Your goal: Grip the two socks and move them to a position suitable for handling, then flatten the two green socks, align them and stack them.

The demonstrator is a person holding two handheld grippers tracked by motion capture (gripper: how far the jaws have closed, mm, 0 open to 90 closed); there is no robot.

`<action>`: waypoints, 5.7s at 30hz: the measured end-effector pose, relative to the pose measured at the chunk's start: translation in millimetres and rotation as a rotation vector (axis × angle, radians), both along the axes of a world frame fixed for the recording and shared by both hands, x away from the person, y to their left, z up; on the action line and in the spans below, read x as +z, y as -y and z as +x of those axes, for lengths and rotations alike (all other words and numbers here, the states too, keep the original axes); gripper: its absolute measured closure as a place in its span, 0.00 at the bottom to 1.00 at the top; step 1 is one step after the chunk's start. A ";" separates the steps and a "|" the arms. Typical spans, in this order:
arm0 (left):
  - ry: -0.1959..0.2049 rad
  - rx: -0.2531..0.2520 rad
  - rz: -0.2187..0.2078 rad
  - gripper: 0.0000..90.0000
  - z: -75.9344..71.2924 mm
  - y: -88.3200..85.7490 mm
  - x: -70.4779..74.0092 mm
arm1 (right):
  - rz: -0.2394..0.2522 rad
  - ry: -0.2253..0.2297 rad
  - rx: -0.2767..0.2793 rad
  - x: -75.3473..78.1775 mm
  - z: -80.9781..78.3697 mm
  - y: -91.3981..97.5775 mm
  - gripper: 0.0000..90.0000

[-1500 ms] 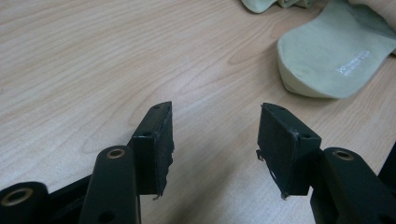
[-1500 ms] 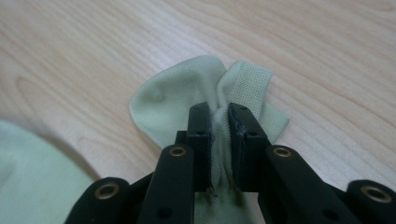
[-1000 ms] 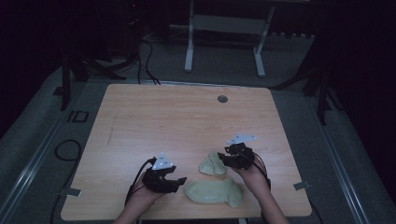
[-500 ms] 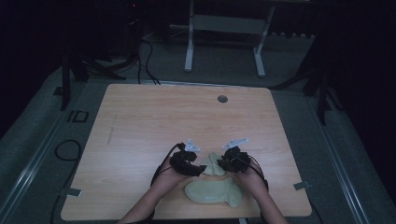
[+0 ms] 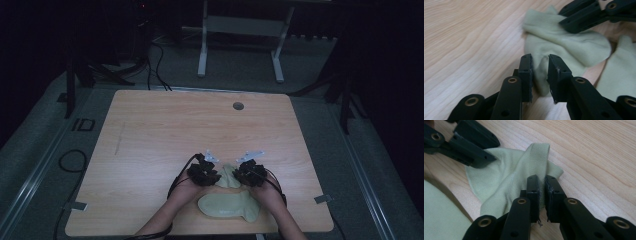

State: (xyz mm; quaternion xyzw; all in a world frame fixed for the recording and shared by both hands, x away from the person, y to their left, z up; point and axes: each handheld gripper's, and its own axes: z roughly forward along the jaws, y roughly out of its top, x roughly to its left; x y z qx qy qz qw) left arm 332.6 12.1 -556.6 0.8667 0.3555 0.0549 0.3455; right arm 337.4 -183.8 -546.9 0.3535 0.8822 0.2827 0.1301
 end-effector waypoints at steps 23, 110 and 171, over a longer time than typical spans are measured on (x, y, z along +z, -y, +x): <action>0.068 0.100 0.047 0.97 -8.2 -37.9 35.8 | 0.108 0.047 -0.103 43.7 0.0 46.8 0.93; 0.026 0.078 -0.064 0.99 -57.1 -63.2 70.4 | 0.093 0.090 -0.001 81.5 -59.8 66.3 0.95; 0.053 0.104 -0.066 0.73 -31.1 -43.0 47.3 | 0.088 -0.037 -0.031 38.4 -13.8 43.4 0.82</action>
